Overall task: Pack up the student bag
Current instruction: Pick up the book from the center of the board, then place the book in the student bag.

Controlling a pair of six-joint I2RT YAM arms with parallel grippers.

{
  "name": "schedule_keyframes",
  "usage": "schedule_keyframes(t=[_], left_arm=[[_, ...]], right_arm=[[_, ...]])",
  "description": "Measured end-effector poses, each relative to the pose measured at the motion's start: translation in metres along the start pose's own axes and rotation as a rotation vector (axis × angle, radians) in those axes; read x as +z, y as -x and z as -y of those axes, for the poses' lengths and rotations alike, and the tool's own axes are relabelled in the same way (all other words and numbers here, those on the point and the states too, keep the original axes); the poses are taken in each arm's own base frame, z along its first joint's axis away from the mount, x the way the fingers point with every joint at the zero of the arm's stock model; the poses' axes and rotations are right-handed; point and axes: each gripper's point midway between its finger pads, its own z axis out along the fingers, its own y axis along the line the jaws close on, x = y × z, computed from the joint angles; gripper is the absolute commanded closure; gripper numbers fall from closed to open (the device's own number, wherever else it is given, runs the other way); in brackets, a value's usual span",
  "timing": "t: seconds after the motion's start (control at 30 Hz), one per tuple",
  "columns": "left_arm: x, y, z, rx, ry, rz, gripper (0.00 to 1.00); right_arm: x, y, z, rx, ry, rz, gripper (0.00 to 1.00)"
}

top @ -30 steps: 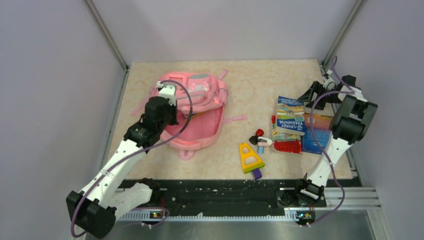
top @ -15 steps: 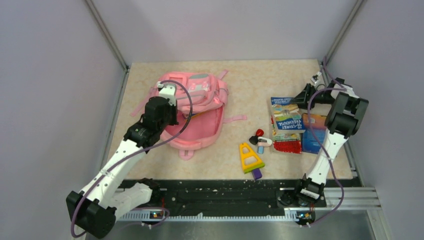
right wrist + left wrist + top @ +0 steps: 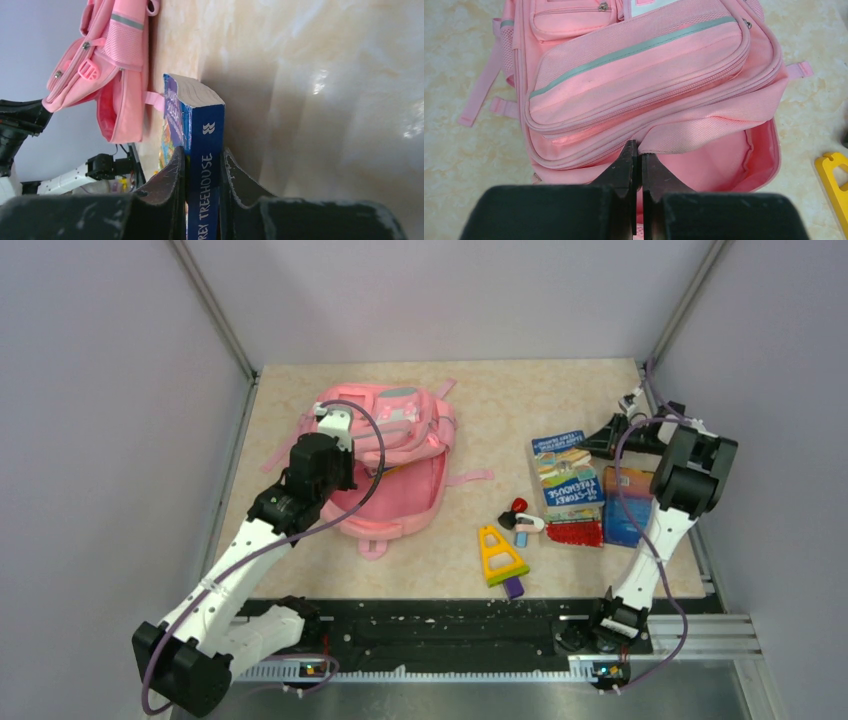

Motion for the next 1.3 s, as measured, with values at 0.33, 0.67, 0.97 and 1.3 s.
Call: schedule_keyframes(t=[0.33,0.67,0.97,1.3], left_arm=[[-0.001,0.001,0.0,-0.001,0.0,0.003,1.0],[-0.004,0.004,0.001,-0.004,-0.01,0.016,1.0],[-0.005,0.003,0.005,-0.011,-0.028,0.014,1.0],[-0.006,0.004,0.008,-0.014,-0.049,0.018,1.0]], right_arm=[[-0.026,0.041,-0.077,-0.149,-0.064,0.233,1.0],[-0.029,0.051,-0.209,-0.36,-0.022,0.415,1.0],[0.064,-0.055,-0.316,-0.476,0.186,0.211,1.0],[0.154,-0.197,-0.371,-0.417,0.388,-0.095,1.0]])
